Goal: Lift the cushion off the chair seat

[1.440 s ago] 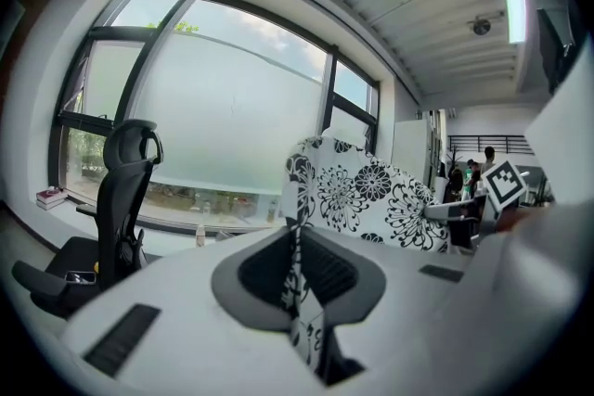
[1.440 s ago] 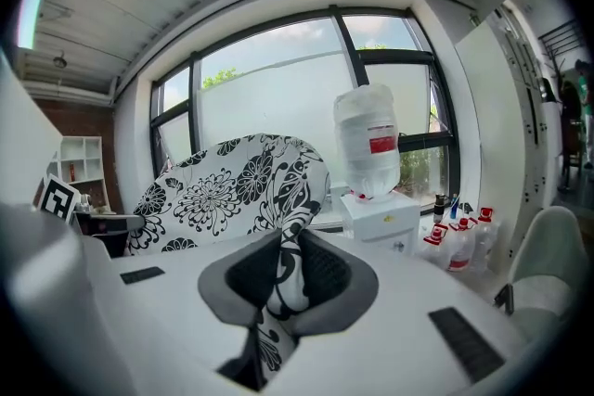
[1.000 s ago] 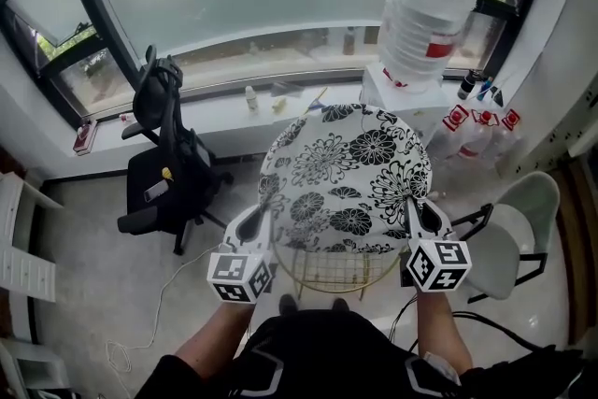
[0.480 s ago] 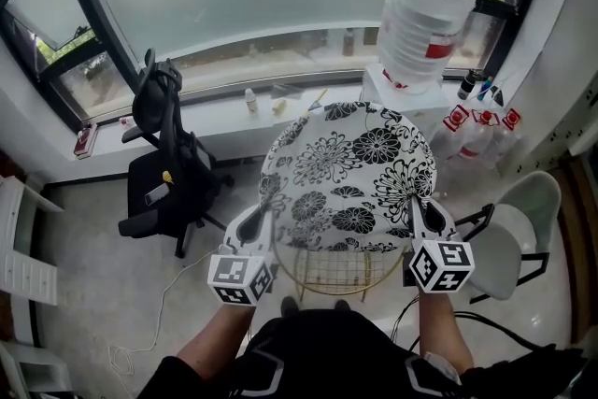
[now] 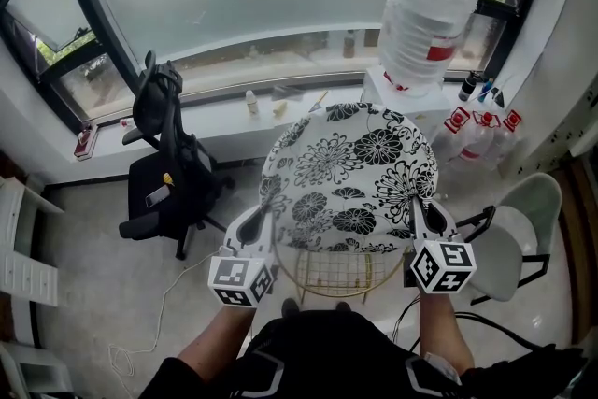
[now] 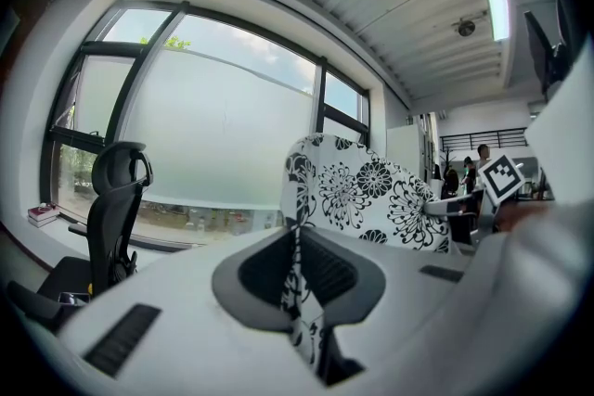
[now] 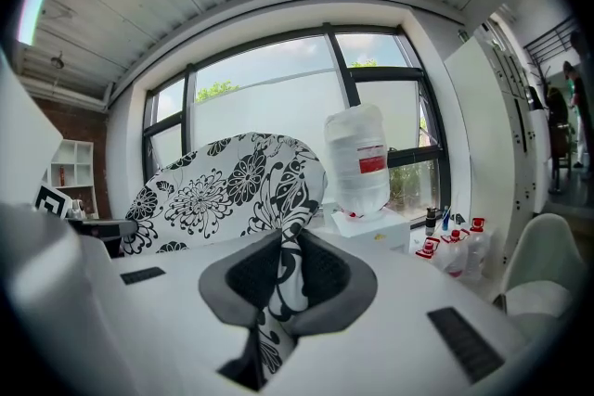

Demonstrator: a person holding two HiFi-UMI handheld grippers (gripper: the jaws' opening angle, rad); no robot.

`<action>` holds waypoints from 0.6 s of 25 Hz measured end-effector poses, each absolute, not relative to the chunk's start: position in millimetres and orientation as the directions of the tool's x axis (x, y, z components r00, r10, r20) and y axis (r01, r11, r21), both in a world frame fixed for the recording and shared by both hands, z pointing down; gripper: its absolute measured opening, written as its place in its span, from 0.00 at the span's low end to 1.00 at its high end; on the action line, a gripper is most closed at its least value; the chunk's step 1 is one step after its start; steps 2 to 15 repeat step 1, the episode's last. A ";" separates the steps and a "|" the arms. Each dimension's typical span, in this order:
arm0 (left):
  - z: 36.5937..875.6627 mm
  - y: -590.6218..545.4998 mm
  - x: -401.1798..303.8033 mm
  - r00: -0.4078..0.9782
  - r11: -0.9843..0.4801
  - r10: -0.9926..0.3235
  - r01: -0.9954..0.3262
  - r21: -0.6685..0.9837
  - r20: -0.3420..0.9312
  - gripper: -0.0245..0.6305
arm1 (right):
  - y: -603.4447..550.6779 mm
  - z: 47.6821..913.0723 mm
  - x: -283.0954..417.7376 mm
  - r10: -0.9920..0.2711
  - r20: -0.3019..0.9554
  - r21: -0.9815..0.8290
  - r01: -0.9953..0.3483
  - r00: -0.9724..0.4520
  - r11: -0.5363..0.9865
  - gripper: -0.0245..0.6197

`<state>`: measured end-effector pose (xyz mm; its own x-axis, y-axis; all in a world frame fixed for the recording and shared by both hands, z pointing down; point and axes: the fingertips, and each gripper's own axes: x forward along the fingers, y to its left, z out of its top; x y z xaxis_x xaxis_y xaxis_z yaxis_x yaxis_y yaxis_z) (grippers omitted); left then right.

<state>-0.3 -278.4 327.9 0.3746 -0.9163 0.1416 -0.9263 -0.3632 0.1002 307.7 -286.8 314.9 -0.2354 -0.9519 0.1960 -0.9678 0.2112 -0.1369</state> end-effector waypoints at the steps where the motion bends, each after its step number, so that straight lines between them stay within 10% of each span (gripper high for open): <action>1: 328.7 -278.9 -0.1 0.374 -0.363 -0.916 -0.926 0.101 0.143 0.07 | -287.6 315.4 308.2 -0.952 0.197 -0.140 -0.968 -0.235 0.210 0.10; 15: 328.7 -278.9 -0.1 0.374 -0.363 -0.916 -0.926 0.101 0.143 0.07 | -287.6 315.4 308.2 -0.952 0.197 -0.140 -0.968 -0.235 0.210 0.10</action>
